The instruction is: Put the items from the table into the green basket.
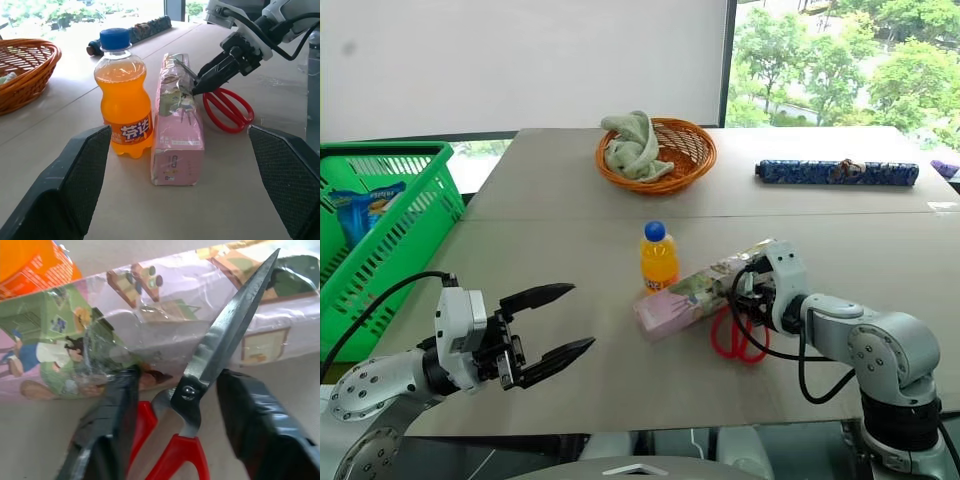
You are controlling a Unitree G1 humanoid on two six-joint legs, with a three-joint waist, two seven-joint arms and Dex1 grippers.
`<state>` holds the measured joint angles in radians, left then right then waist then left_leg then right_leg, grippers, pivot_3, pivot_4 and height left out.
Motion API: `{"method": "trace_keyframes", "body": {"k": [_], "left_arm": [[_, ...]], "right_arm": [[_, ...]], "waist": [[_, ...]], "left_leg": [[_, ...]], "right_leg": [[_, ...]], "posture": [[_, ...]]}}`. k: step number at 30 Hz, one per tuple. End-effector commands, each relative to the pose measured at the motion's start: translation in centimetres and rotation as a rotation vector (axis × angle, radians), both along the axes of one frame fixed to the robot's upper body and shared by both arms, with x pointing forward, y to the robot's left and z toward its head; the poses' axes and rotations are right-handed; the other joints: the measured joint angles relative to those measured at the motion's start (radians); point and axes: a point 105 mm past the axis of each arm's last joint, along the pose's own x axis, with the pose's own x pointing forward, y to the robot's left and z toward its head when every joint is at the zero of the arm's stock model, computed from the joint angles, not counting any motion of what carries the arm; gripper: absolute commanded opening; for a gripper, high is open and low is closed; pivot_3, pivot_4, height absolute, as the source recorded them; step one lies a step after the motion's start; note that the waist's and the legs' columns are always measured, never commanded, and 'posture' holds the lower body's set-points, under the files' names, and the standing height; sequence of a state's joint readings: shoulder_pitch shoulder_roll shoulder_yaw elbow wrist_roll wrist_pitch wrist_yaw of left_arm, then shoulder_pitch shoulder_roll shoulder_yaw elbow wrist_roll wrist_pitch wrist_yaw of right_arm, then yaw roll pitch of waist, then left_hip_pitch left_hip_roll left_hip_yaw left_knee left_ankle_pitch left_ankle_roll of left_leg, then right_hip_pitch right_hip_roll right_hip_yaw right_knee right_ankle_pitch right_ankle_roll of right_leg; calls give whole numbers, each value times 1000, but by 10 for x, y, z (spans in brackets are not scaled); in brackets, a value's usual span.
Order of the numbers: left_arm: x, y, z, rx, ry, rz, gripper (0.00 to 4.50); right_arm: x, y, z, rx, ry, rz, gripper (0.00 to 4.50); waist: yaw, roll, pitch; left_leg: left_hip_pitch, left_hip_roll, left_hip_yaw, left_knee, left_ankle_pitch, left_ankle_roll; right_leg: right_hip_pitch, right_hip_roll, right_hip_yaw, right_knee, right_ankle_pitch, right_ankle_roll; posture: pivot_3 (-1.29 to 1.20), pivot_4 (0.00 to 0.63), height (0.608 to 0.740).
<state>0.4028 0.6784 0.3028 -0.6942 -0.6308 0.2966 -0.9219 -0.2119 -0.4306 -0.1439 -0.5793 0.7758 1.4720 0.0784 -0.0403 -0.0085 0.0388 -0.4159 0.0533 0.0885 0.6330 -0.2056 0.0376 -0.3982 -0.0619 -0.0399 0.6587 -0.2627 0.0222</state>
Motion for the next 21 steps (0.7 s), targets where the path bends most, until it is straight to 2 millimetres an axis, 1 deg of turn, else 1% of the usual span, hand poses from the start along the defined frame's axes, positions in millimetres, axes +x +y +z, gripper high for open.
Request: {"method": "trace_keyframes", "body": {"k": [1, 2, 3, 7, 9, 12, 15, 18, 20, 21], "left_arm": [[-2, -5, 3, -12, -25, -19, 4500], [-1, -5, 3, -14, -23, -18, 4500], [-1, -6, 2, -15, -22, -17, 4500], [0, -9, 3, -19, -23, -23, 4500], [1, -10, 4, -21, -24, -27, 4500], [2, -12, 6, -23, -26, -31, 4500], [3, -16, 7, -27, -27, -41, 4500], [5, -18, 9, -28, -28, -49, 4500], [7, -18, 10, -28, -31, -50, 4500], [8, -18, 10, -27, -32, -49, 4500]], "right_arm": [[1, -5, 10, -20, -34, 10, 772], [1, -6, 11, -22, -33, 14, 303], [0, -6, 11, -23, -33, 16, 17], [-3, -13, 19, -12, -39, 38, 17], [-1, -23, 26, -13, -48, 35, 17], [8, -47, 39, -14, -86, -8, 17], [21, -83, 53, 60, -115, -115, 17], [31, -115, 60, 73, -140, -212, 17], [38, -130, 66, 87, -166, -262, 17], [41, -139, 68, 82, -177, -292, 17]], "waist": [[0, 0, 0], [0, 0, 0], [0, 0, -1], [1, 0, -1], [3, 0, 0], [3, 0, 0], [-1, 1, 0], [-1, 2, 1], [-3, 2, 2], [-3, 3, 2]], "left_leg": [[0, 0, 0, 0, 0, 0], [0, 0, 0, 0, 0, 0], [0, 0, 0, 0, 0, 0], [0, 0, 0, 0, 0, 0], [0, -1, 1, 0, 0, 0], [-1, -2, 0, 0, 0, 0], [-1, -2, 1, 0, 0, 1], [-1, -1, 1, 0, 0, 1], [-1, -1, 0, -1, 0, 1], [-1, 0, 0, -1, 0, 1]], "right_leg": [[0, 0, 0, 0, 0, 0], [0, 0, 0, 0, 0, 0], [0, 0, 0, 0, 0, 0], [0, -1, 0, 0, 0, 0], [0, -2, 0, -1, 0, 0], [0, -3, 0, -2, 0, 0], [0, -2, 0, -2, 0, 0], [0, 0, 0, -2, 0, 0], [0, 2, 0, -2, 0, 0], [0, 6, 1, -2, 0, 0]], "posture": [[-21, 0, 740], [-21, 0, 740], [-21, 0, 740], [-32, 0, 740], [-32, 0, 740], [-49, 0, 740], [-57, 0, 740], [-60, 0, 740], [-60, 0, 740], [-61, 0, 740]]}}
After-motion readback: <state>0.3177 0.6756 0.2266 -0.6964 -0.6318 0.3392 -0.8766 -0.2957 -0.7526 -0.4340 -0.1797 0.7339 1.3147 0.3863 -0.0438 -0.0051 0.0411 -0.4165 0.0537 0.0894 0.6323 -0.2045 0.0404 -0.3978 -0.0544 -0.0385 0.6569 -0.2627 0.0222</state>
